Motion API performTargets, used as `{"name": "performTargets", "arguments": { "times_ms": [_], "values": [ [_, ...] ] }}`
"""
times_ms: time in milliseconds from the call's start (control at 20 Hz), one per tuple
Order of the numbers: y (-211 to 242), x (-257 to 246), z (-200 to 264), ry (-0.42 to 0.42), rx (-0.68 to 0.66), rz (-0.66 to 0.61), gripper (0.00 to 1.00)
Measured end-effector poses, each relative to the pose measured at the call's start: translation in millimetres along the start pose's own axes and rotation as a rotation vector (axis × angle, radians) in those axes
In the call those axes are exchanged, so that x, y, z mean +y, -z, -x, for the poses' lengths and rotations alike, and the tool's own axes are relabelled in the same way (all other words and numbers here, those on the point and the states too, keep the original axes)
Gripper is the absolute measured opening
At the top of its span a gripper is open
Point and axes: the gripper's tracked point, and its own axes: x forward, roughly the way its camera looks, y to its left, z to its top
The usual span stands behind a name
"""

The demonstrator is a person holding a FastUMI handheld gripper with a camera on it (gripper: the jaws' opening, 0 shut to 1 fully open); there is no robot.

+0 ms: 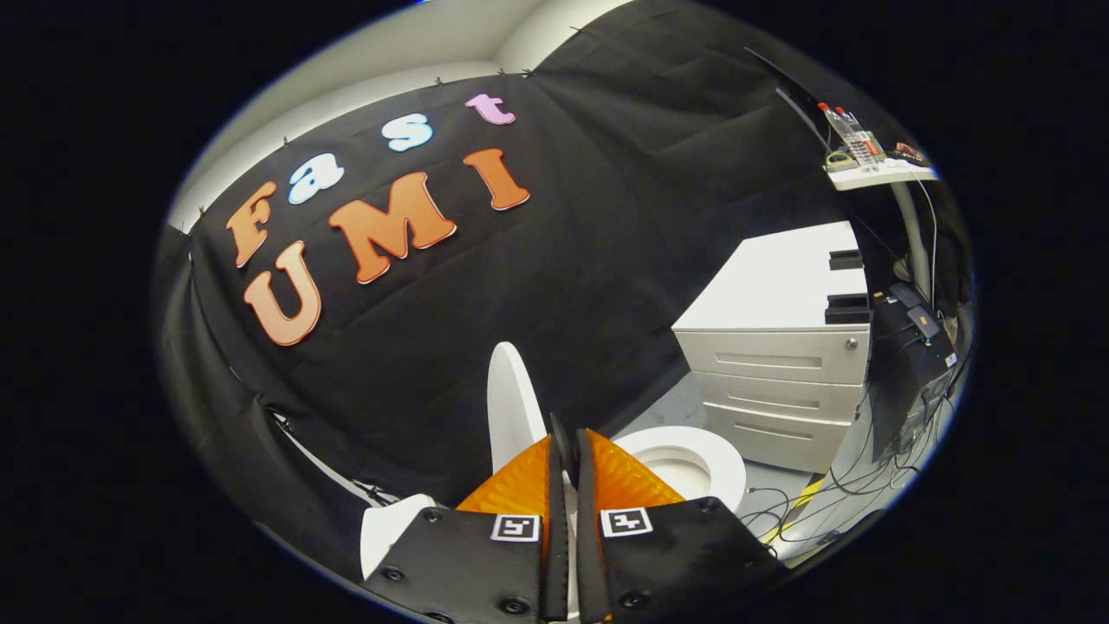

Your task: Open the toilet lid.

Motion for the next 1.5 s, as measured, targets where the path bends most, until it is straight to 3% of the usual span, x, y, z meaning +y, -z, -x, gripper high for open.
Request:
{"name": "performTargets", "arguments": {
  "times_ms": [800, 1500],
  "values": [
    [44, 130, 57, -0.247, 0.011, 0.216, 0.12],
    [90, 200, 91, -0.395, 0.027, 0.376, 0.15]
  ]
}}
